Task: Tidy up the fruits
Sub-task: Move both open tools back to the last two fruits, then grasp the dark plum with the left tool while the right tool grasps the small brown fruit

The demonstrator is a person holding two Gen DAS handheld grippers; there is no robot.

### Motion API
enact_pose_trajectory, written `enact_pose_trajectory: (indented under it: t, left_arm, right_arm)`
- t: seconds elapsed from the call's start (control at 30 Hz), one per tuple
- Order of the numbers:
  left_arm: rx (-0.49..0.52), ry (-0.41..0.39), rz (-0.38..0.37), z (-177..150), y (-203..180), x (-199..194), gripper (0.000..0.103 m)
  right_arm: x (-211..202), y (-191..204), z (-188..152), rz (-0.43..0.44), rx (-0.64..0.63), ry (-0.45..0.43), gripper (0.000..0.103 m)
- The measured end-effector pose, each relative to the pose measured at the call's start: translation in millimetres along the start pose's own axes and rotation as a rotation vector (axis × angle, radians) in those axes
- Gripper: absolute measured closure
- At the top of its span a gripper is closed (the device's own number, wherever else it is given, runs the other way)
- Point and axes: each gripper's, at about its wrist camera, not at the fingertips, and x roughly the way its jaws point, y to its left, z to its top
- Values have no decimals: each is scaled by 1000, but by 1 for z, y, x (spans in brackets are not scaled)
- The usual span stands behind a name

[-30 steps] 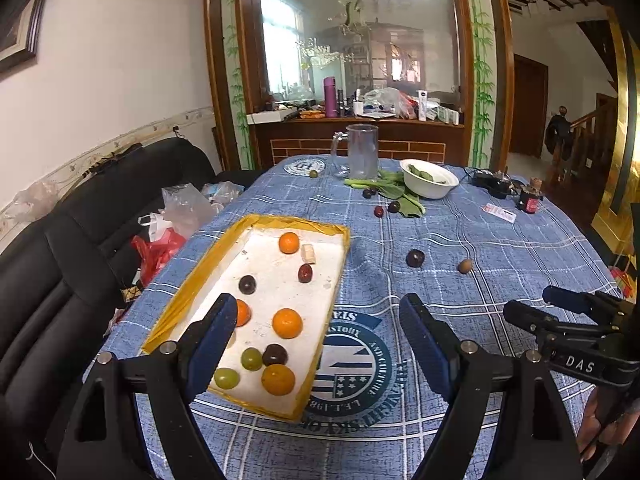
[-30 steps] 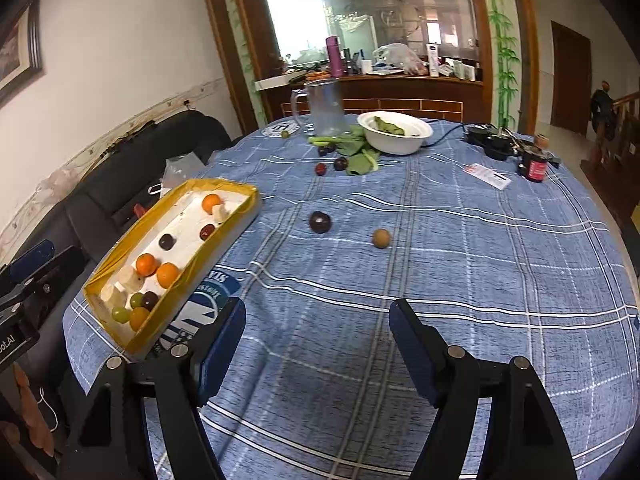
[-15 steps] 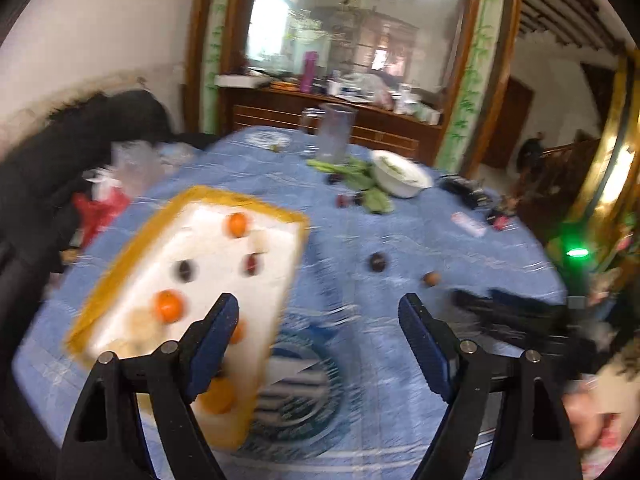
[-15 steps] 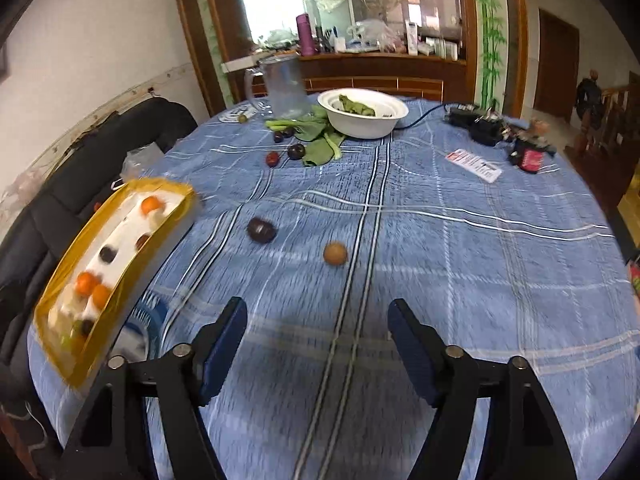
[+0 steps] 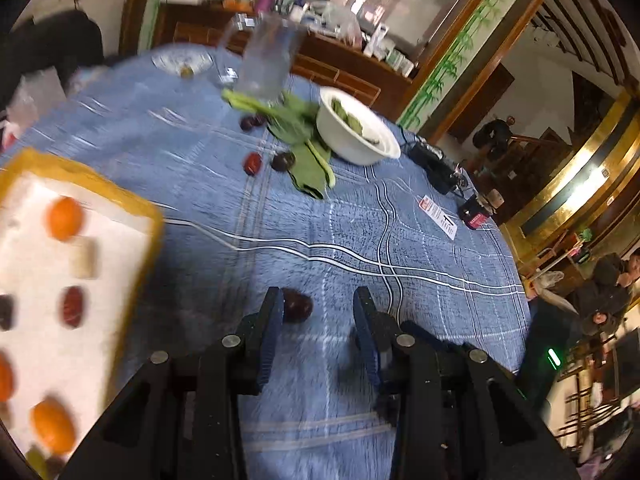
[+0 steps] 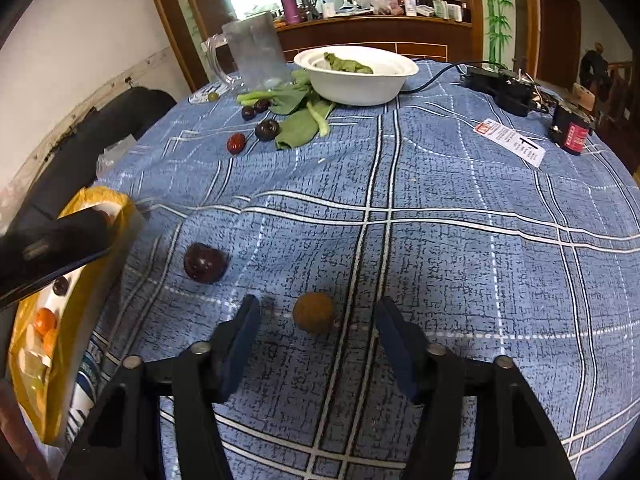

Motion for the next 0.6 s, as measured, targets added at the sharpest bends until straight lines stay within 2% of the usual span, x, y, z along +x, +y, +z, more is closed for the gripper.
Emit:
enact_pose_trajectory:
  t: [0.03,0.2,0.33,0.53,0.57,0.6]
  left_arm:
    - [-4,9,-2,1,1,8,68]
    - [17,34,18,-1,4,36,69]
    - [103,-2,106,-6,-1,42,69]
    - [197,2,224,-11,-6,51,70]
    - [199,8,240,-12,-4,51,79]
    - [192,11,246,-11,-1,51,81]
  right_arm:
    - [1,1,-1,6,-7,3,61]
    - [0,1,-2,5,-5,-1,77]
    - [-2,3,-4,1,-8,2,77]
    - [-2,3,-5,-2,-8,1,77]
    - [-3,2,-5,-1,-3,0,78]
    - [-4,2,-6,0,1,-1,79]
